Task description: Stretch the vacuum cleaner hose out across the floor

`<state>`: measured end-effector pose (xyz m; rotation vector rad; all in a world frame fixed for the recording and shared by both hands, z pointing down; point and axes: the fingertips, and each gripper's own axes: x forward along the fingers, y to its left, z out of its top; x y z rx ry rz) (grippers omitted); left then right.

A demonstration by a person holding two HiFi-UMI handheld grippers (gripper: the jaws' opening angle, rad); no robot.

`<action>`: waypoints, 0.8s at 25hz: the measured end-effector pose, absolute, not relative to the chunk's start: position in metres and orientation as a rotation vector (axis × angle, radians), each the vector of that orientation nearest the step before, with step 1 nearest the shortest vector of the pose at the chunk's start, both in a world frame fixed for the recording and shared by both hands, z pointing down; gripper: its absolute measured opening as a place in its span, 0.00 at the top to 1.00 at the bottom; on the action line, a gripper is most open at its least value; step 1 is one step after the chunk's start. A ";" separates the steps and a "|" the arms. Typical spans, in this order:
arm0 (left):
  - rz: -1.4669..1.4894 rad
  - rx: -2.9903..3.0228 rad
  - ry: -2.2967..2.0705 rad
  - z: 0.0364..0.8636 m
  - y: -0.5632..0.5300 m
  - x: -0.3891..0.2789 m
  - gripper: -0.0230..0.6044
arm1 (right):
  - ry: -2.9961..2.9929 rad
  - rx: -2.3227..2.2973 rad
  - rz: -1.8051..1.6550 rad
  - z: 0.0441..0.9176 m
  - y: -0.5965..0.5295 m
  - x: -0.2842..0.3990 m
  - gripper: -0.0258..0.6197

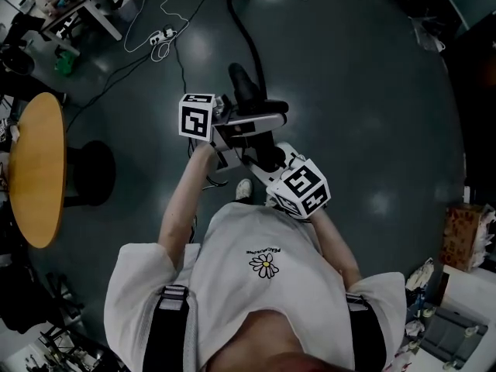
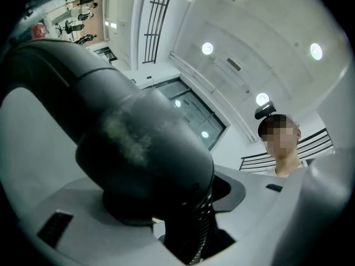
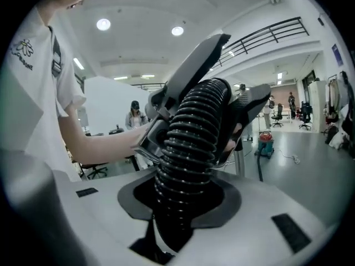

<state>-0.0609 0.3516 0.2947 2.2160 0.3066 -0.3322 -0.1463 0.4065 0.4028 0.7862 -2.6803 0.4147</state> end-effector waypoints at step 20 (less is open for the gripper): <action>-0.552 2.217 0.160 0.278 0.337 -0.120 0.61 | -2.618 1.000 -0.032 0.355 0.400 -0.128 0.69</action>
